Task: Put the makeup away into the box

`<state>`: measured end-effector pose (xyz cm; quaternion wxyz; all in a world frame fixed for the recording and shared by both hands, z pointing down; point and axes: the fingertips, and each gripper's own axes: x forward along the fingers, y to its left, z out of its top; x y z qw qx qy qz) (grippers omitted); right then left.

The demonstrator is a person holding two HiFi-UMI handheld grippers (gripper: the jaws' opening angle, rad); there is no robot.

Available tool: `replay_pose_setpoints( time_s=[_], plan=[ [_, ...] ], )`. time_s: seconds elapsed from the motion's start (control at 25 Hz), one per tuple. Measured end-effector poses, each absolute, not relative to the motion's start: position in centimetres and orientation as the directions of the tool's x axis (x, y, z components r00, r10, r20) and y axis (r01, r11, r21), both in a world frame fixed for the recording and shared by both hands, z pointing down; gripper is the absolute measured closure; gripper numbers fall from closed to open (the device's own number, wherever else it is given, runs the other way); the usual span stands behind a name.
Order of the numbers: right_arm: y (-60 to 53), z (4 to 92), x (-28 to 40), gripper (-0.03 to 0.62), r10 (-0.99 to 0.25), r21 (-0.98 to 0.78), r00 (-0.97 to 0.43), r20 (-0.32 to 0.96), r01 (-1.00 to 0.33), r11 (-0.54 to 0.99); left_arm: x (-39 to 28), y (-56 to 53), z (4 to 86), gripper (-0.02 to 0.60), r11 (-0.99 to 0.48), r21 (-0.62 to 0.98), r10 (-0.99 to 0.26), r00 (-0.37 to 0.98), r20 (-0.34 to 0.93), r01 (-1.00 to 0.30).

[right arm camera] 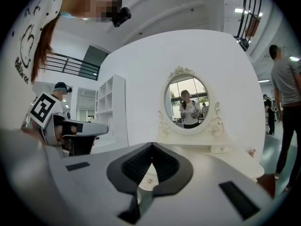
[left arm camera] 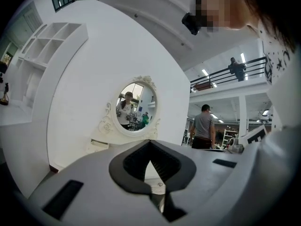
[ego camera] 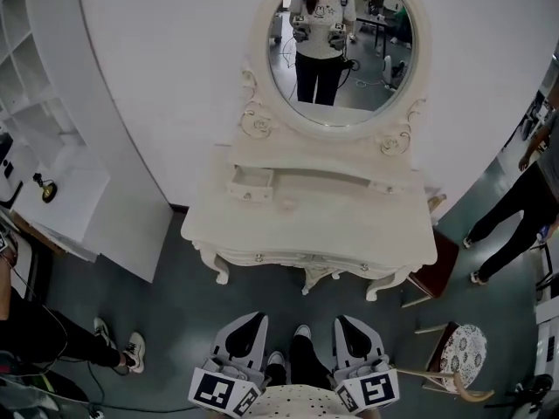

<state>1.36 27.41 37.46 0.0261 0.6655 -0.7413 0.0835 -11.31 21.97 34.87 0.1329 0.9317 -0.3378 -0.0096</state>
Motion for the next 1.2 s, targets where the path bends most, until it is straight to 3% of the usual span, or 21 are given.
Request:
replay_pose_setpoints(
  time_s=[0.56,1.2],
  plan=[
    [20.2,35.8,9.2,0.588,-0.985,-0.040,-0.154,0.081,-0.988,0.152,-4.1,15.2,33.0,0.577,-0.719,0.209,-0.680,0.733,-0.016,-0.663],
    [15.2,37.5,10.8,0.588,-0.983,-0.076,-0.127,0.129,-0.990,0.117,-1.8,9.6,34.6,0.577,-0.726,0.244,-0.657,0.753,0.030,-0.643]
  ],
)
